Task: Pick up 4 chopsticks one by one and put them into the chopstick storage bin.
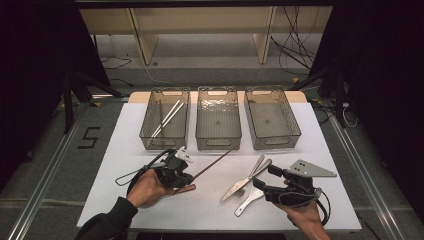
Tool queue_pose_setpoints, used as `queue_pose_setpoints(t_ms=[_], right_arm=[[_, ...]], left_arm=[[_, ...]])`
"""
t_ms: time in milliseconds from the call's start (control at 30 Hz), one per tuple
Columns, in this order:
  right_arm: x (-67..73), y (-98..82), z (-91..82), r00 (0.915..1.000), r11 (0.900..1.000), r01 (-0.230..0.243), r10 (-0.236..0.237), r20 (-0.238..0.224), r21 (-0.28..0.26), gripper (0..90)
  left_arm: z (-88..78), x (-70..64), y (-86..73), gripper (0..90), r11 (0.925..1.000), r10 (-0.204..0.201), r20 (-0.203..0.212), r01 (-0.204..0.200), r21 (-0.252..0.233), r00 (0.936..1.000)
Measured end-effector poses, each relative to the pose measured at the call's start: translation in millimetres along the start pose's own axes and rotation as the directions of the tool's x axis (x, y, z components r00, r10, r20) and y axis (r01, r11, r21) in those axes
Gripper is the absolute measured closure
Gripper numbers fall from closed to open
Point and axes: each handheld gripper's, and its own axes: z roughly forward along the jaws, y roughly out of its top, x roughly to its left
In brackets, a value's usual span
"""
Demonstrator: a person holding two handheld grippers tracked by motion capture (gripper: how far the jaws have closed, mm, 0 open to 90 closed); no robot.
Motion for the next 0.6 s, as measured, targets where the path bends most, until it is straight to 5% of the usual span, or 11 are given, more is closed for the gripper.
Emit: queue_pose_setpoints(t_ms=[600], right_arm=[[-0.1,-0.1,0.0,1.0,1.0,0.0,0.0,0.0,0.0,30.3]], left_arm=[[-17.6,17.7,-1.1,83.8,0.9978,-0.045,-0.029,0.044,-0.05,0.9985]])
